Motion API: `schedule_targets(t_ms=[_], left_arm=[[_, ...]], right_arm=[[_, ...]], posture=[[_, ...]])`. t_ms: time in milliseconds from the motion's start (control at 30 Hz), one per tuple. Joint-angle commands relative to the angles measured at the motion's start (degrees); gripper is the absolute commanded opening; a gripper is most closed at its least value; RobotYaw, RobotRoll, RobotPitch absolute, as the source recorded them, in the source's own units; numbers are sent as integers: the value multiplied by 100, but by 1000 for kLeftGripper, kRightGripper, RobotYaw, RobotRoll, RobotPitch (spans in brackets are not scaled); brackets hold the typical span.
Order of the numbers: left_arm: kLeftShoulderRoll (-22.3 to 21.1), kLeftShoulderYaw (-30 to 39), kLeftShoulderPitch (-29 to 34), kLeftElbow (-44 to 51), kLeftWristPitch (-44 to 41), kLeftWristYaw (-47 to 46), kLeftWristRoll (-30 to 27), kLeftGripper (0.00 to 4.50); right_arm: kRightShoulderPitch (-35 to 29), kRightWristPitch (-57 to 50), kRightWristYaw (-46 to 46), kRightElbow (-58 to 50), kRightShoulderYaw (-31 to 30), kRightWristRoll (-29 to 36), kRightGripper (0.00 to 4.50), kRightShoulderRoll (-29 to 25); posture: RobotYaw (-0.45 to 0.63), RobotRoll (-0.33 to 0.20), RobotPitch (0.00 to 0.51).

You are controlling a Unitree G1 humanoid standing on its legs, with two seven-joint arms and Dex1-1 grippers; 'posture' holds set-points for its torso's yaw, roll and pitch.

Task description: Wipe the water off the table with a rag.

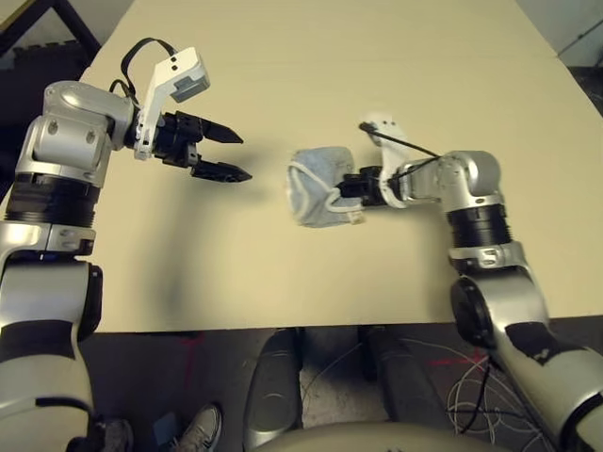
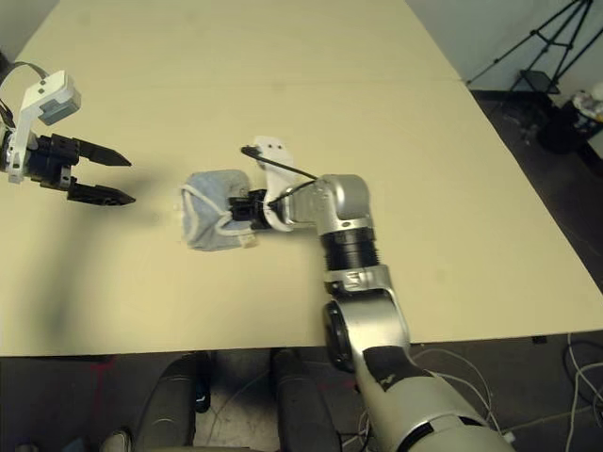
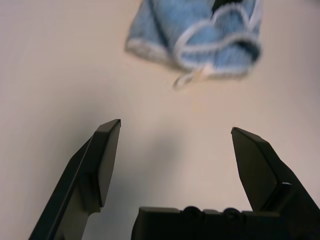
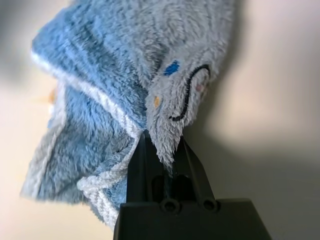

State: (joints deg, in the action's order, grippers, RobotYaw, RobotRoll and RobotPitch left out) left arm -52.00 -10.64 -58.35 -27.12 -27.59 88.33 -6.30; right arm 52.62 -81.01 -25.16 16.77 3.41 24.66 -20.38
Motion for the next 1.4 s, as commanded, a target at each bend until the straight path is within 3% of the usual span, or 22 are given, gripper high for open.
schedule_targets(t_ms=[33, 333, 933, 1067, 1267, 1400], left_arm=[[27, -91, -86, -134, 133, 52, 100, 4500], [349, -39, -251, -499, 379, -6, 141, 4500], [878, 154, -251, -927, 652, -524, 58, 4500], [902, 154, -271, -966, 670, -534, 57, 4500], [918, 150, -413, -1092, 733, -527, 87, 4500], [931, 151, -531, -1252, 828, -537, 125, 4500]], right_arm=[[-314, -165, 79, 327, -161, -366, 32, -843], [-237, -92, -46, 513, -202, -391, 32, -1791], [-712, 106, 59, 538, 1, -446, 32, -2343], [-602, -306, 77, 78, 203, -206, 32, -2041], [249, -1124, 329, -930, 766, 219, 32, -886], [593, -1149, 753, -1319, 764, 917, 32, -22]], posture=[[40, 0, 252], [15, 0, 239], [-4, 0, 230], [-7, 0, 232], [-6, 0, 233], [-10, 0, 235]])
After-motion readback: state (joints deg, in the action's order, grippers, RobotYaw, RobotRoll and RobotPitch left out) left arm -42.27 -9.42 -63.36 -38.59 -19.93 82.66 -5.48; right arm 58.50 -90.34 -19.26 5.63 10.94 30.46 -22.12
